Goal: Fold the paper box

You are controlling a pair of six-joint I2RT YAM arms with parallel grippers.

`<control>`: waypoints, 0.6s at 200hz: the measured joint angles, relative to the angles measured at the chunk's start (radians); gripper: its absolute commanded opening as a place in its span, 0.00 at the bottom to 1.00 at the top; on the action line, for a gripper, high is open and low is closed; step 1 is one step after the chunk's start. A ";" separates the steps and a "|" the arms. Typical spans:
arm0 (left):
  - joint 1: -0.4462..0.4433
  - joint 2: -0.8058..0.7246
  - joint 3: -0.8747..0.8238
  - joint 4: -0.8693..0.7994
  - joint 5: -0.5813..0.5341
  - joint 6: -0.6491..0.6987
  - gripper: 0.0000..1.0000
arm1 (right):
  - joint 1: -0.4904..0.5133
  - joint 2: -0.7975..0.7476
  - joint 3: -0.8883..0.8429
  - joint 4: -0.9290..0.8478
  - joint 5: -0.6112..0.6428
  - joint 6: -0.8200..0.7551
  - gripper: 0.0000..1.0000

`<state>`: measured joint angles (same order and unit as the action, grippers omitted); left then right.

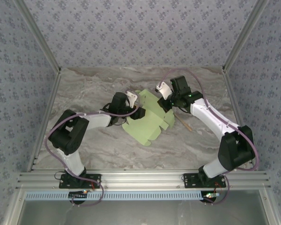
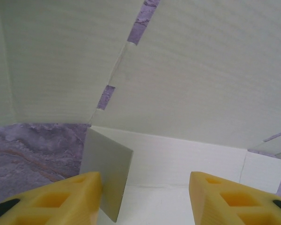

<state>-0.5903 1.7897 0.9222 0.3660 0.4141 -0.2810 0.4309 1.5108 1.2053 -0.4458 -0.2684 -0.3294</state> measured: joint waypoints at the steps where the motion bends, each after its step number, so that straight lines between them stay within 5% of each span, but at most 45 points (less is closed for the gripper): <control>1: 0.000 0.000 0.000 0.000 0.000 0.000 0.52 | 0.000 0.000 0.000 0.000 0.000 0.000 0.00; 57: 0.010 -0.071 -0.062 0.000 -0.002 -0.008 0.55 | 0.030 0.004 0.000 -0.001 0.086 -0.037 0.00; 120: 0.136 -0.417 -0.310 -0.010 -0.110 -0.091 0.59 | 0.208 0.020 -0.047 0.111 0.421 -0.229 0.00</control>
<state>-0.4545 1.3727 0.6125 0.3557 0.3042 -0.3721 0.6388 1.5307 1.1587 -0.3351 0.1524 -0.5579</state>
